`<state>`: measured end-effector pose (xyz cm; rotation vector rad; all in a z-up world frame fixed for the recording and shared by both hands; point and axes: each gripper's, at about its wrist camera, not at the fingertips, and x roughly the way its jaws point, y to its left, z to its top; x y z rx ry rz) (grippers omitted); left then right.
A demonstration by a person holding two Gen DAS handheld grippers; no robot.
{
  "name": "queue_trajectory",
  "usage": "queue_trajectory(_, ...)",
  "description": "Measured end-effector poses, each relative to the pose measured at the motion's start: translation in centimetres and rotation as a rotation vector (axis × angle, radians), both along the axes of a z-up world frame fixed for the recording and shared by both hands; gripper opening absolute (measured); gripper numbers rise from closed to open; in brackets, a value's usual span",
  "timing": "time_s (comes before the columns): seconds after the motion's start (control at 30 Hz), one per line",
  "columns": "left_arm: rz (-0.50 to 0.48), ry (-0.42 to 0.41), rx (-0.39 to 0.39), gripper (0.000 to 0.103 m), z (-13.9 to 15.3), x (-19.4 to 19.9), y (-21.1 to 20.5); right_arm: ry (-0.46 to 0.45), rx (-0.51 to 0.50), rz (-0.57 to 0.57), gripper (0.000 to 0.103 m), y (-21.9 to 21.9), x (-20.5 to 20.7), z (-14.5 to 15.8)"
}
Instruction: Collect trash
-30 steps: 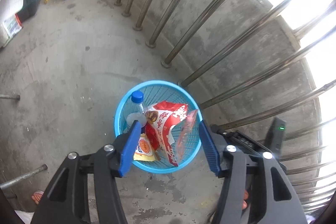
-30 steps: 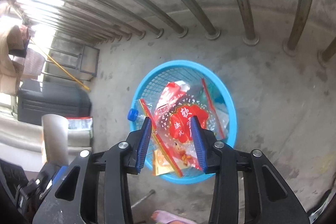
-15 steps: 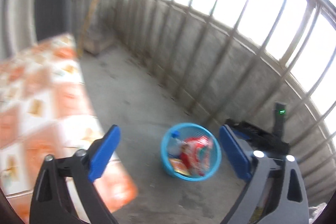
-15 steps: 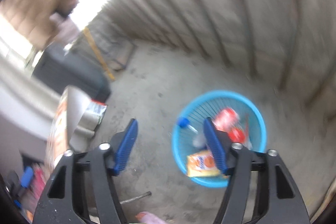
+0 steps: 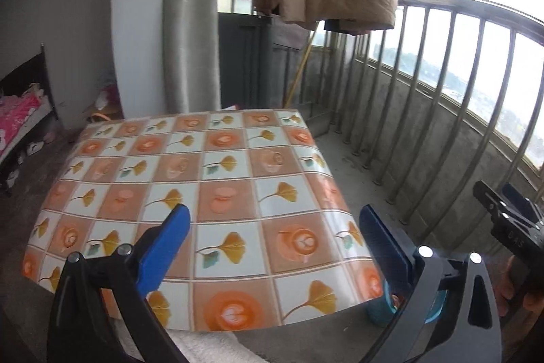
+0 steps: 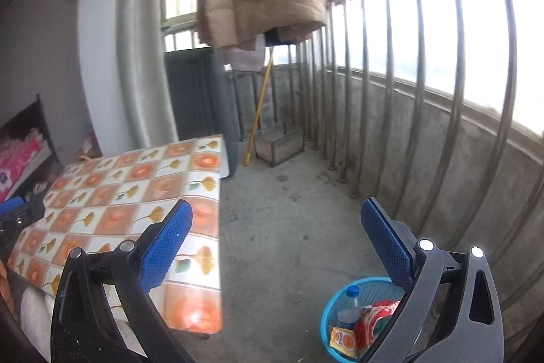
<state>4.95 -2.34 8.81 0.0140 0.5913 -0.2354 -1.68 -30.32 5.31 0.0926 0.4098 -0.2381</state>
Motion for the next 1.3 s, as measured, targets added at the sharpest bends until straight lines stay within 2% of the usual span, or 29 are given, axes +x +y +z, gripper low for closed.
queue_trajectory(0.1, 0.070, -0.042, 0.037, 0.098, 0.2, -0.6, 2.4, -0.003, -0.027, 0.005, 0.095, 2.2, -0.3, 0.8)
queue_trajectory(0.23, 0.141, -0.075, 0.042, 0.098, 0.1, -1.2, 5.0, -0.046, -0.063, -0.027, 0.095, 5.0, -1.5, 0.9)
queue_trajectory(0.33, 0.161, -0.002, 0.052, 0.098, -0.8, -0.9, 6.0, -0.001, -0.085, -0.045, 0.095, 6.8, -1.5, 0.4)
queue_trajectory(0.5, 0.207, 0.135, 0.090, 0.098, -4.3, -1.8, 6.9, 0.120, -0.111, -0.071, 0.095, 9.0, -2.0, -1.7)
queue_trajectory(0.67, 0.195, 0.225, 0.084, 0.098, -6.7, -2.8, 6.9, 0.264, -0.001, -0.124, 0.095, 10.0, -3.3, -5.2)
queue_trajectory(0.77, 0.177, 0.263, 0.091, 0.098, -7.5, -2.9, 6.2, 0.313, -0.015, -0.113, 0.095, 11.0, -3.7, -6.7)
queue_trajectory(0.97, 0.161, 0.256, 0.108, 0.098, -7.5, -2.9, 5.3, 0.293, -0.037, -0.119, 0.095, 10.9, -4.0, -6.3)
queue_trajectory(1.3, 0.167, 0.253, 0.102, 0.098, -7.1, -3.0, 4.9, 0.319, -0.034, -0.135, 0.095, 9.9, -4.4, -6.8)
